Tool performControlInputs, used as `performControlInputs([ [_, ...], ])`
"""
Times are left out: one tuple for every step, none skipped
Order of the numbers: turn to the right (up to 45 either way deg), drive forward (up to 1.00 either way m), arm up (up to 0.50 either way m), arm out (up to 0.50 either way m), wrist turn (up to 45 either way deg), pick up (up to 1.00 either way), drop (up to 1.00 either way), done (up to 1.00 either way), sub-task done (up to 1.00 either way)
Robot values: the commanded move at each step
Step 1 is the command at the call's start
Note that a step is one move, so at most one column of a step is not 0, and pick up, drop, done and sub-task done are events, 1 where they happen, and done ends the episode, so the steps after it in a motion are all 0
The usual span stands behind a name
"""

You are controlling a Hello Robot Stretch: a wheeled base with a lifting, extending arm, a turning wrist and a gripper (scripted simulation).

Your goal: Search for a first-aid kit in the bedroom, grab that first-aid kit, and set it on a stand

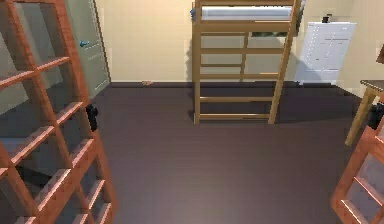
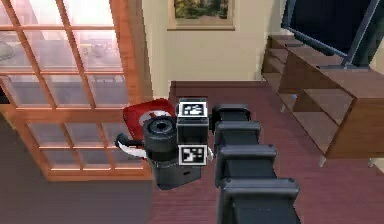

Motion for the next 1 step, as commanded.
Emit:
performControlInputs([
  [0.0,1.00,0.00,0.00,0.0,0.00,0.00,0.00,0.00],
])
